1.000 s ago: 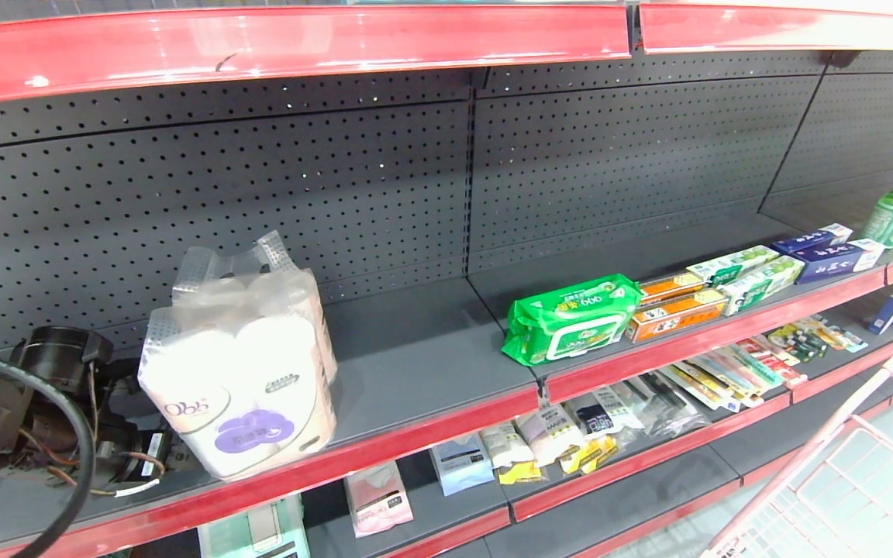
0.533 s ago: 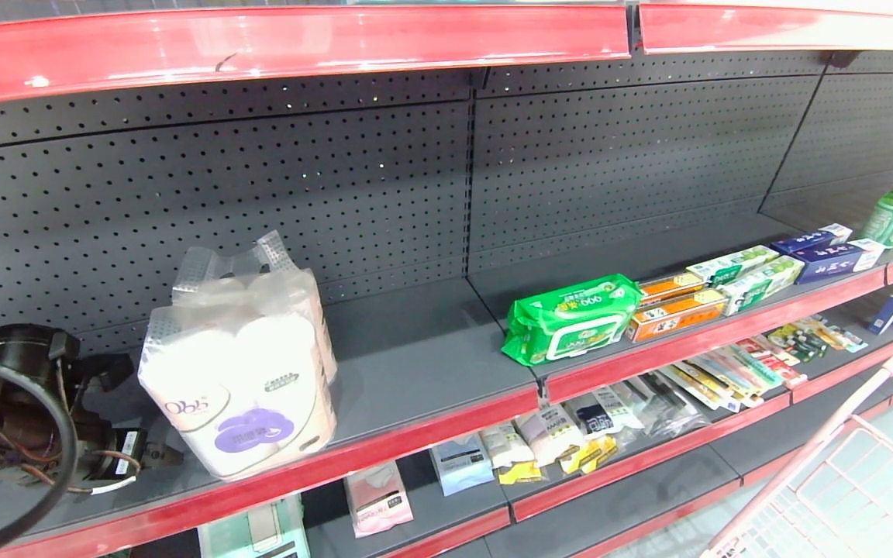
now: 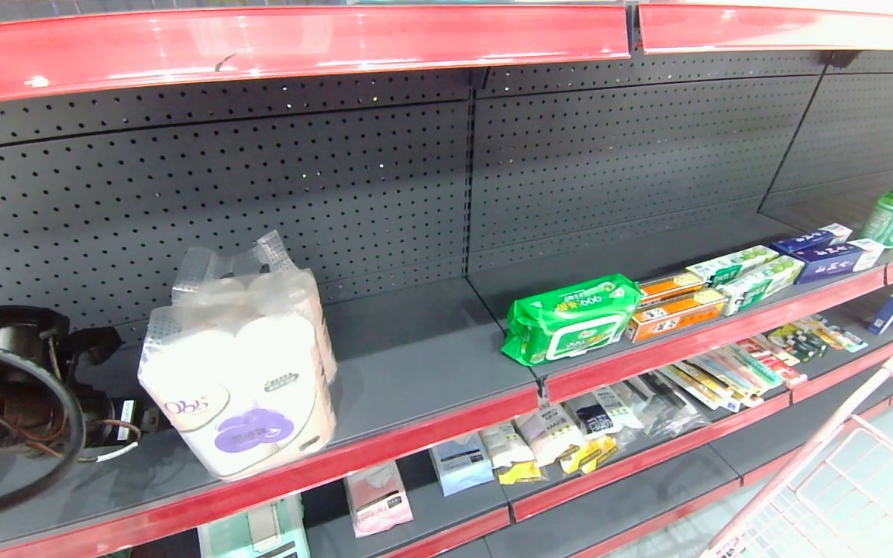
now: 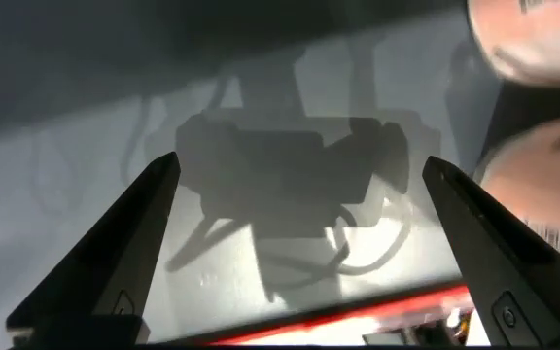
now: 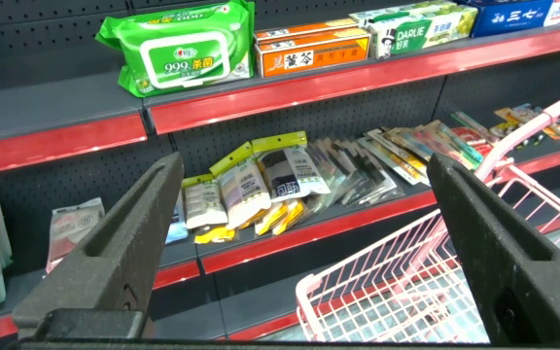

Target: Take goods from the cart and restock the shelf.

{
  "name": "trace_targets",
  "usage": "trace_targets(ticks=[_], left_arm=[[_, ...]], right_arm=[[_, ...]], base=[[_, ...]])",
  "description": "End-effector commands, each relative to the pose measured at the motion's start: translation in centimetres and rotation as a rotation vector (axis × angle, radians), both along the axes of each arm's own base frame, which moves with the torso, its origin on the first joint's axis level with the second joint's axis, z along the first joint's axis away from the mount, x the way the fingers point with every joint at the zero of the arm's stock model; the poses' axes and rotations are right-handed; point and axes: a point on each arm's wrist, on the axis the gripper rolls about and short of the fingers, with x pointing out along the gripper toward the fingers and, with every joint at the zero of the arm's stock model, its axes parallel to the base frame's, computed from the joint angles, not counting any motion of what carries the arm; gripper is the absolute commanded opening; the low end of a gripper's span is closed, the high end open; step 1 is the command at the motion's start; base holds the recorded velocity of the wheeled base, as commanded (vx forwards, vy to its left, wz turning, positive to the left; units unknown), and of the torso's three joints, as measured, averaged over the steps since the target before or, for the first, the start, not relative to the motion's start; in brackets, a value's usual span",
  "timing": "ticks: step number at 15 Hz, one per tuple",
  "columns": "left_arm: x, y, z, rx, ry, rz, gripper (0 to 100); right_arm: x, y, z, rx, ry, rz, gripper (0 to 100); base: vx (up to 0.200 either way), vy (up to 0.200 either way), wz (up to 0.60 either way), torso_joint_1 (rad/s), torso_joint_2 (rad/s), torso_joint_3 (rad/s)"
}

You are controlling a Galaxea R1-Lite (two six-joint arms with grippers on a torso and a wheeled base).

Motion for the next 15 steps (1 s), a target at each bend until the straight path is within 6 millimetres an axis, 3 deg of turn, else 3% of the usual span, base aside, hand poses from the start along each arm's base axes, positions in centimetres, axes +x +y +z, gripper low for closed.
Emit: trace_targets(ticks=[1, 7, 15], left_arm=[[0.8, -0.3, -0.8, -0.041, -0.001, 0.029, 100], [1.5, -2.0, -1.4, -0.105, 0.002, 0.015, 100], [1.6, -2.0, -1.6, -0.125, -0.006, 0.039, 100]], right_arm=[[0.0, 0.0, 0.0, 0.000, 0.000, -0.001, 100], [0.0, 0.0, 0.0, 0.000, 0.000, 0.001, 100], [0.0, 0.0, 0.0, 0.000, -0.002, -0.001, 100]], base=[[0.000, 0.000, 0.00, 0.000, 0.00, 0.000], [0.000, 0.000, 0.00, 0.000, 0.00, 0.000], [0.000, 0.000, 0.00, 0.000, 0.00, 0.000]])
